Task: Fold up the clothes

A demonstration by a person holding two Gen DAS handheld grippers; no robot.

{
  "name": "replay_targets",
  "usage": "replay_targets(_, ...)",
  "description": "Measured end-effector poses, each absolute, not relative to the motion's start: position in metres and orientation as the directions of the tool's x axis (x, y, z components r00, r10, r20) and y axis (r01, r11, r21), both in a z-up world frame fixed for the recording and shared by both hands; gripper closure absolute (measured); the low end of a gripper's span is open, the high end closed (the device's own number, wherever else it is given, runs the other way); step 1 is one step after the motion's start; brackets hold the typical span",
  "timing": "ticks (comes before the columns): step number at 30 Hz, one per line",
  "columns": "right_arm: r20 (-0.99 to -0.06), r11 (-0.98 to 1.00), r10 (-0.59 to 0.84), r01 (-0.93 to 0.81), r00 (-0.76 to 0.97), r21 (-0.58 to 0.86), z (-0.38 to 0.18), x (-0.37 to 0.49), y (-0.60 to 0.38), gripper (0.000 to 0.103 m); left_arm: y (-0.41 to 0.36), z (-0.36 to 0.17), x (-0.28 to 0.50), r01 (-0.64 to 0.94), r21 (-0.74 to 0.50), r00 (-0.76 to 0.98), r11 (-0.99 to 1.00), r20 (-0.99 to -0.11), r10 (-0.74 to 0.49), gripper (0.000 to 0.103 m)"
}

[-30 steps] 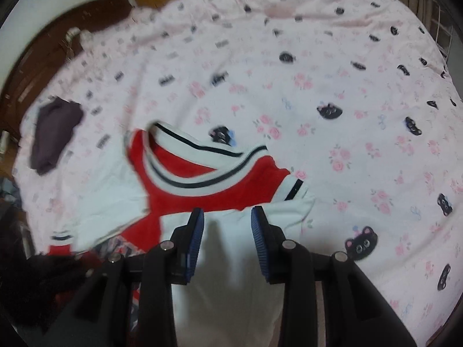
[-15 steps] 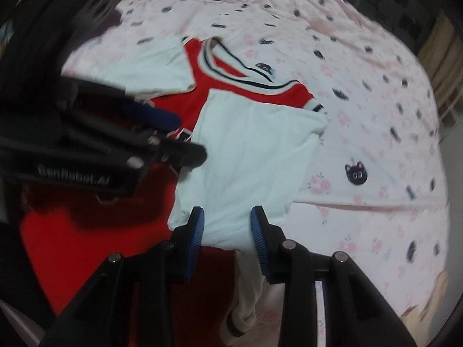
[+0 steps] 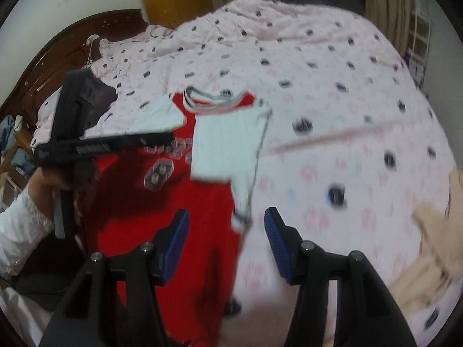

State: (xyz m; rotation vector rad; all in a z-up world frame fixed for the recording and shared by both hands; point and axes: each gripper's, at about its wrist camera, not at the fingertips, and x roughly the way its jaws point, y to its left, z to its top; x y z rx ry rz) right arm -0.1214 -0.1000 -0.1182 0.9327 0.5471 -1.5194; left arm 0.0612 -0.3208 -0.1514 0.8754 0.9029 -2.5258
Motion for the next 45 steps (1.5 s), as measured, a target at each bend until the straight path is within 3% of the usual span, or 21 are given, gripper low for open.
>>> replay_targets(6, -0.867, -0.196, -0.487, 0.954, 0.107, 0.228, -0.164, -0.113, -0.043, 0.048, -0.291, -0.149, 0.120, 0.519, -0.269, -0.669, -0.811, -0.718, -0.190, 0.053)
replay_targets(11, -0.877, -0.163, -0.460, 0.957, 0.140, 0.238, -0.181, -0.103, -0.025, 0.048, -0.280, -0.158, 0.170, 0.570, -0.222, -0.606, -0.791, -0.764, -0.223, 0.053)
replay_targets(16, -0.862, -0.141, -0.469, 0.948, 0.191, 0.286, -0.187, -0.097, -0.014, 0.048, -0.272, -0.160, 0.215, 0.605, -0.274, -0.588, -0.748, -0.787, -0.188, 0.053)
replay_targets(24, -0.884, -0.091, -0.429, 0.966, 0.183, 0.244, -0.203, -0.071, 0.000, 0.048, -0.256, -0.168, 0.245, 0.554, -0.090, -0.453, -0.828, -0.867, -0.208, 0.052)
replay_targets(26, -0.903, -0.097, -0.391, 0.968, 0.178, 0.232, -0.212, -0.069, 0.001, 0.048, -0.254, -0.177, 0.247, 0.535, -0.088, -0.428, -0.840, -0.886, -0.179, 0.049)
replay_targets(40, -0.921, -0.132, -0.328, 0.955, 0.211, 0.265, -0.226, -0.071, 0.000, 0.048, -0.248, -0.231, 0.249, 0.506, -0.137, -0.327, -0.852, -0.944, -0.043, 0.049)
replay_targets(43, -0.921, -0.135, -0.326, 0.954, 0.213, 0.268, -0.226, -0.072, 0.000, 0.048, -0.243, -0.235, 0.246, 0.491, -0.124, -0.318, -0.862, -0.947, -0.045, 0.050)
replay_targets(45, -0.921, -0.138, -0.326, 0.952, 0.215, 0.272, -0.226, -0.072, -0.001, 0.048, -0.242, -0.237, 0.246, 0.500, -0.118, -0.317, -0.858, -0.947, -0.055, 0.057)
